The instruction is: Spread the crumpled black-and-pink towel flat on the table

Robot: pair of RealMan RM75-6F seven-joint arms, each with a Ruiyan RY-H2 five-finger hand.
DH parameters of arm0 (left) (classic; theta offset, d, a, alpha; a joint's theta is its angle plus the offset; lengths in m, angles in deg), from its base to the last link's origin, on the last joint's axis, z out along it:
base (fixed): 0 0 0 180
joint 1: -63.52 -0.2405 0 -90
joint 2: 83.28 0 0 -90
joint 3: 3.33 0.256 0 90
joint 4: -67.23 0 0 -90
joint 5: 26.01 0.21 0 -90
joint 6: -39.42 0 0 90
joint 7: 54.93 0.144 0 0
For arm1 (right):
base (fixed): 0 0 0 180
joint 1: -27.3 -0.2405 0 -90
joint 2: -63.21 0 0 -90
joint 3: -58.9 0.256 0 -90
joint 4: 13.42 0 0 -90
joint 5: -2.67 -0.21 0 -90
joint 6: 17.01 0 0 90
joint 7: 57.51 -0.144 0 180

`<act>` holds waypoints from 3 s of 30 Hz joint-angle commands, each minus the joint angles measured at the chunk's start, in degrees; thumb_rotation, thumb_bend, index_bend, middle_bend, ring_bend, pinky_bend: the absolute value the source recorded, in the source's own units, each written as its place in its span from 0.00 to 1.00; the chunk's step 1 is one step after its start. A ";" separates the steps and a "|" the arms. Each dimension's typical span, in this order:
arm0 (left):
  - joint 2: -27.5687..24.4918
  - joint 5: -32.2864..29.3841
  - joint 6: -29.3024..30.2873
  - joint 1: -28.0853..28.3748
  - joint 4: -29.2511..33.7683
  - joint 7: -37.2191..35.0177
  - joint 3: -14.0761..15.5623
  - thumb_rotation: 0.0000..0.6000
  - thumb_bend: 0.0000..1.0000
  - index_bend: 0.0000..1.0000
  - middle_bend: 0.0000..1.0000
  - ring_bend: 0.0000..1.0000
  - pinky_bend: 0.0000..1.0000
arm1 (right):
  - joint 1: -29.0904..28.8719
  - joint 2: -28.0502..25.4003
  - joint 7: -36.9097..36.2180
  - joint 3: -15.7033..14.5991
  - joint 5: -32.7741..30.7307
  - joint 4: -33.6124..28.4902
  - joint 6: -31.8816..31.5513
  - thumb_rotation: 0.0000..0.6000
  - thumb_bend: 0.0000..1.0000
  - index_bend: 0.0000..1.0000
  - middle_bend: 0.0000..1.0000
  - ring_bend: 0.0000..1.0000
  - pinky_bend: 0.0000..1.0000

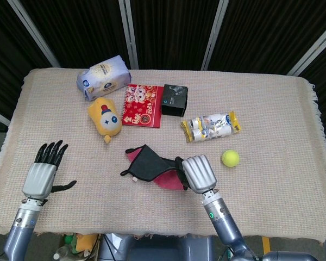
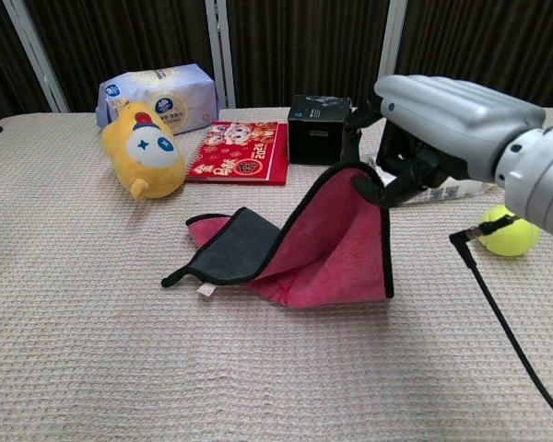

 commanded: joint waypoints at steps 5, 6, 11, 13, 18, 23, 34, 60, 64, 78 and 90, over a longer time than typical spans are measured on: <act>4.74 -3.01 -5.98 6.51 -0.96 3.37 -4.03 1.00 0.06 0.22 0.00 0.00 0.00 | -3.41 1.28 2.52 2.84 -5.36 1.14 0.42 1.00 0.61 0.65 1.00 1.00 0.94; 5.55 -3.52 -7.05 7.49 -1.30 3.85 -4.42 1.00 0.06 0.24 0.00 0.00 0.00 | -3.73 1.40 2.66 3.09 -5.92 1.39 0.34 1.00 0.61 0.65 1.00 1.00 0.94; 9.60 -5.48 -10.65 10.95 -3.41 5.26 -5.15 1.00 0.08 0.28 0.00 0.00 0.00 | -5.21 2.07 3.62 4.32 -7.09 2.49 -1.04 1.00 0.63 0.66 1.00 1.00 0.94; 10.98 -6.07 -11.76 11.86 -4.10 5.40 -5.13 1.00 0.09 0.29 0.00 0.00 0.00 | -5.72 2.38 4.11 4.82 -7.19 2.94 -1.69 1.00 0.63 0.66 1.00 1.00 0.94; 14.39 -7.26 -13.10 13.64 -6.13 5.22 -4.94 1.00 0.09 0.29 0.00 0.00 0.00 | -7.33 3.88 4.04 6.79 -7.79 4.48 -3.69 1.00 0.63 0.66 1.00 1.00 0.94; 16.18 -8.05 -13.91 15.00 -7.16 4.47 -5.02 1.00 0.09 0.32 0.00 0.00 0.00 | -8.51 5.36 2.57 7.99 -8.20 6.19 -4.98 1.00 0.63 0.66 1.00 1.00 0.94; 22.14 -8.36 -14.60 18.11 -12.47 5.16 -4.59 1.00 0.09 0.37 0.00 0.00 0.00 | -9.41 6.05 1.31 7.69 -9.42 7.68 -6.52 1.00 0.63 0.66 1.00 1.00 0.94; 30.67 -9.38 -15.42 20.93 -22.06 4.23 -3.44 1.00 0.22 0.56 0.03 0.00 0.00 | -9.62 4.80 0.18 6.20 -10.07 6.30 -9.27 1.00 0.63 0.66 1.00 1.00 0.94; 30.36 -9.12 -15.00 20.80 -22.33 3.82 -3.18 1.00 0.27 0.57 0.04 0.00 0.00 | -9.52 4.49 0.20 6.01 -10.09 6.05 -9.68 1.00 0.64 0.66 1.00 1.00 0.94; 26.90 -9.16 -13.43 21.66 -20.03 3.23 -5.57 1.00 0.42 0.63 0.06 0.00 0.00 | -8.79 3.16 -0.85 4.87 -10.06 5.93 -10.21 1.00 0.64 0.66 1.00 1.00 0.94; 22.33 -10.78 -14.33 26.95 -14.95 7.72 -12.10 1.00 0.44 0.67 0.08 0.00 0.00 | -6.68 -1.42 -4.32 4.71 -9.48 4.42 -10.14 1.00 0.64 0.66 1.00 1.00 0.94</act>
